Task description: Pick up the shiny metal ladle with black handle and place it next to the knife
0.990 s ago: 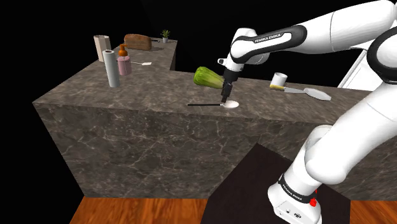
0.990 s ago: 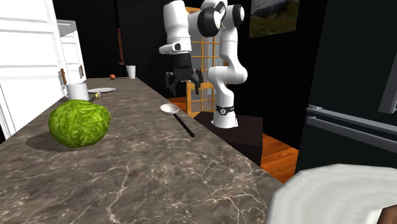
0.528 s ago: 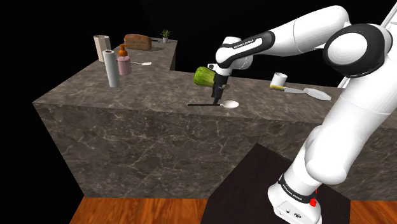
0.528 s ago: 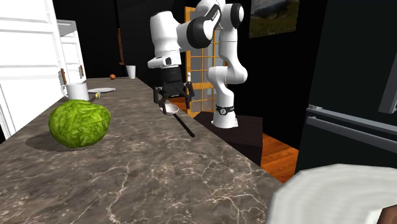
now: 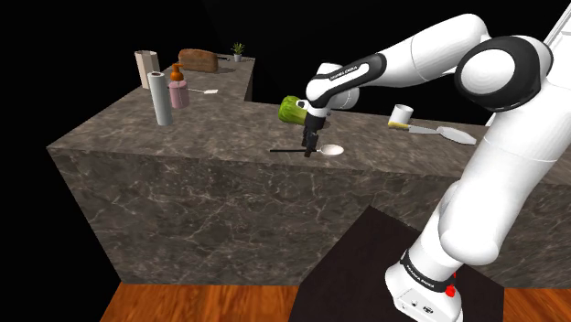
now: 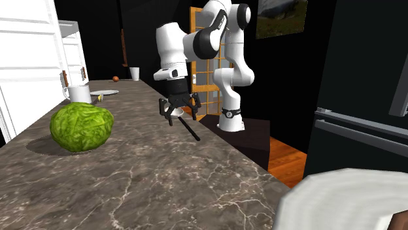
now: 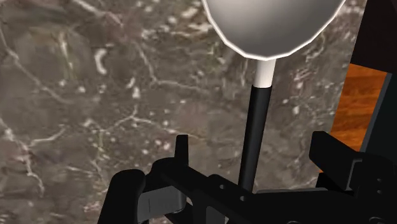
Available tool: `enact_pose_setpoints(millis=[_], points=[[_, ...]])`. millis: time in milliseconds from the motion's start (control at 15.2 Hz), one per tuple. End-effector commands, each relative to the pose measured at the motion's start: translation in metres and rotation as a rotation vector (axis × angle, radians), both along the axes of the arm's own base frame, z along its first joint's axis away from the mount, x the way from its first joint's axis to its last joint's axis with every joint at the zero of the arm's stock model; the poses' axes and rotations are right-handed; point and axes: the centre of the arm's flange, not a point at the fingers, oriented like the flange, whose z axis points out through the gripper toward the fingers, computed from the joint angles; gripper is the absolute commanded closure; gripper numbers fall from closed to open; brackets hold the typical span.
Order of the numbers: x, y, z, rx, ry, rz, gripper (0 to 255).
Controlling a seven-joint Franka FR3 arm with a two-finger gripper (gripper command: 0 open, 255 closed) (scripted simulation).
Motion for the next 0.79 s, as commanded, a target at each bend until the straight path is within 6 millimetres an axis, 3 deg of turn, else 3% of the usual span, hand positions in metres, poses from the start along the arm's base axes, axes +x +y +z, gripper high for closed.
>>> enact_pose_setpoints(millis=[0, 264, 330, 726], points=[[-0.0002, 0.0002, -0.0013, 0.000, 0.000, 0.000, 0], [-0.0001, 0.0002, -0.0013, 0.000, 0.000, 0.000, 0], [-0.0001, 0.0002, -0.0013, 0.000, 0.000, 0.000, 255], [0.0001, 0.0000, -0.0008, 0.000, 0.000, 0.000, 255]])
